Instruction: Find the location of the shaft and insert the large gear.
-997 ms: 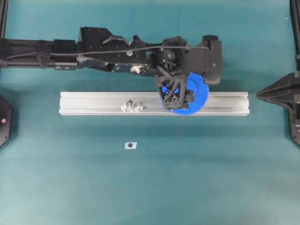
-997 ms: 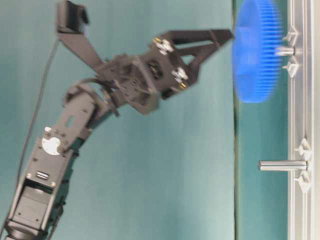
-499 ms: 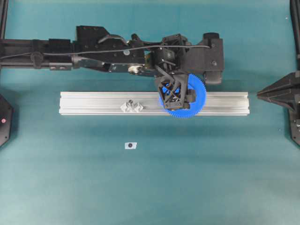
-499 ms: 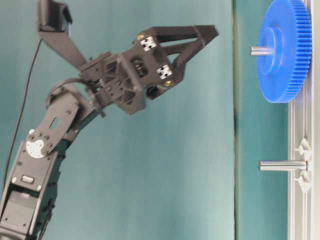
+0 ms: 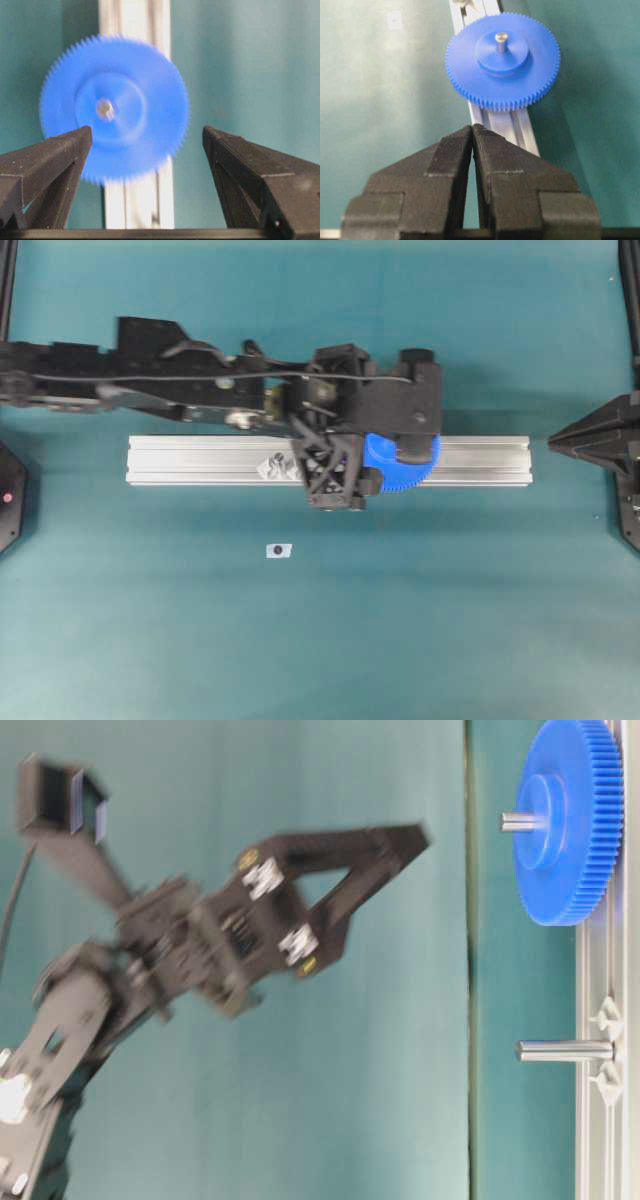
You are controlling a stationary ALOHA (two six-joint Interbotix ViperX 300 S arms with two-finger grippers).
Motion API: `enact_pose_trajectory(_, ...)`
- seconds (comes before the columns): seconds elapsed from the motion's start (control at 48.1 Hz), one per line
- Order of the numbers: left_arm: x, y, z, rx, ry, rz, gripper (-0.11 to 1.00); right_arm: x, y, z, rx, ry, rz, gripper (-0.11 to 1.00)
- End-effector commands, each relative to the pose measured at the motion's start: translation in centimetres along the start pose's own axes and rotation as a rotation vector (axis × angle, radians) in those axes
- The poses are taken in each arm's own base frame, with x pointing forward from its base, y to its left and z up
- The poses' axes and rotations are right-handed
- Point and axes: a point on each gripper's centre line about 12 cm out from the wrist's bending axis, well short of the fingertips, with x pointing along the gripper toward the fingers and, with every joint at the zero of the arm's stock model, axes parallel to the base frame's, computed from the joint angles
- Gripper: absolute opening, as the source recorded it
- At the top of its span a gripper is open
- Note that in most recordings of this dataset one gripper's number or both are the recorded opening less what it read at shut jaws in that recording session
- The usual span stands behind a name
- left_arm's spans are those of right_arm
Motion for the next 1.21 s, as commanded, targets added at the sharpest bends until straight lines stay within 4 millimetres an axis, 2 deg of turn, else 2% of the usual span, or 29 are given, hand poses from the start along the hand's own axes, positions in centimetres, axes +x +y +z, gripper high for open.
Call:
enact_pose_trajectory(0.0,-3.6,0.1,1.8,-0.009,-0.098,0.01,0.91,0.0,0.0,0.4,0.01,-0.011,-0.001,0.14)
enact_pose_trajectory(0.249,-7.5,0.0,1.0,-0.067,-0.135,0.011,0.91,0.0,0.0,0.4,0.012,-0.008,-0.001,0.14)
enact_pose_trajectory(0.519,-10.1,-0.3,-0.8,-0.071,-0.139,0.01,0.9,-0.1,0.1,0.4,0.014,-0.008,0.002,0.14)
enact_pose_trajectory(0.644,-11.6,-0.4,-0.8,-0.071,-0.169,0.008,0.86,-0.1,0.1,0.5,0.014,-0.009,0.002,0.14)
enact_pose_trajectory(0.852,-13.4,-0.5,-1.6,-0.071,-0.193,0.01,0.71,-0.1,0.0,0.5,0.016,-0.009,0.001,0.14)
enact_pose_trajectory(1.018,-14.7,-0.6,-2.5,-0.084,-0.232,0.012,0.71,-0.1,0.1,0.4,0.025,-0.008,0.002,0.14)
enact_pose_trajectory(1.184,-16.1,-0.6,-4.3,-0.126,-0.316,0.017,0.72,-0.1,0.1,0.4,0.026,-0.009,0.002,0.14)
